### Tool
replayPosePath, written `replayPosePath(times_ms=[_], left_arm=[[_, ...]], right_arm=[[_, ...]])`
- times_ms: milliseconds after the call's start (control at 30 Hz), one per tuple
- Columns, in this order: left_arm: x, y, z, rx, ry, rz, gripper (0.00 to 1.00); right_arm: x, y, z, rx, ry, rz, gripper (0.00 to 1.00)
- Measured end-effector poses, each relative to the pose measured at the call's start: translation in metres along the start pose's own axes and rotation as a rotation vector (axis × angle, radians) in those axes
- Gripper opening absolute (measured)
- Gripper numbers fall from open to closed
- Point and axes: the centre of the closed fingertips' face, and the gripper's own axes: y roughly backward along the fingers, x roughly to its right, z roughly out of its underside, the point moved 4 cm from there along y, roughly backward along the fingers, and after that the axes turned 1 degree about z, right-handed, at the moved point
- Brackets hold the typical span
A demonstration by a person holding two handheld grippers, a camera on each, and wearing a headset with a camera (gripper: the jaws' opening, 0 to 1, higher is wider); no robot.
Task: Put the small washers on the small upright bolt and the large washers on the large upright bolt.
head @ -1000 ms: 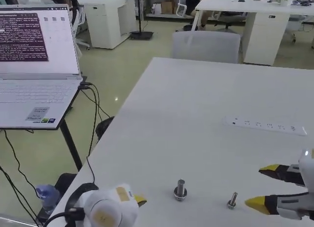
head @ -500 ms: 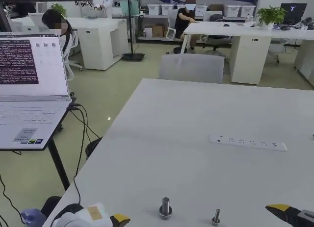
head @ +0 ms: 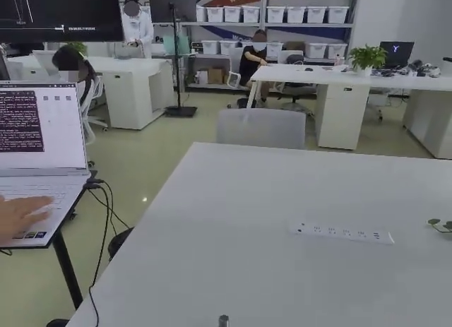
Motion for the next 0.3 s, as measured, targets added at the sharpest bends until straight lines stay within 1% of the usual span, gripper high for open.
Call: replayPosePath(times_ms=[67,100,167,233,300], left_arm=[[0.002,-0.003,0.003,-0.006,-0.016,0.001,0.88],[0.003,-0.005,0.005,-0.016,-0.017,0.005,0.88],[0.005,-0.006,0.006,-0.016,-0.018,0.011,0.90],[0.005,-0.007,0.008,-0.024,-0.029,0.004,0.90],[0.003,-0.007,0.009,-0.025,-0.026,-0.005,0.91]], right_arm=[[-0.005,-0.002,0.000,0.002,0.001,-0.007,0.93],[-0.007,-0.002,0.000,0.003,-0.002,-0.010,0.94],[-0.013,-0.004,0.003,-0.002,-0.011,-0.026,0.97],[-0.018,-0.006,0.007,-0.022,0.005,-0.035,0.99],[-0.021,-0.007,0.009,-0.022,0.013,-0.044,1.00]])
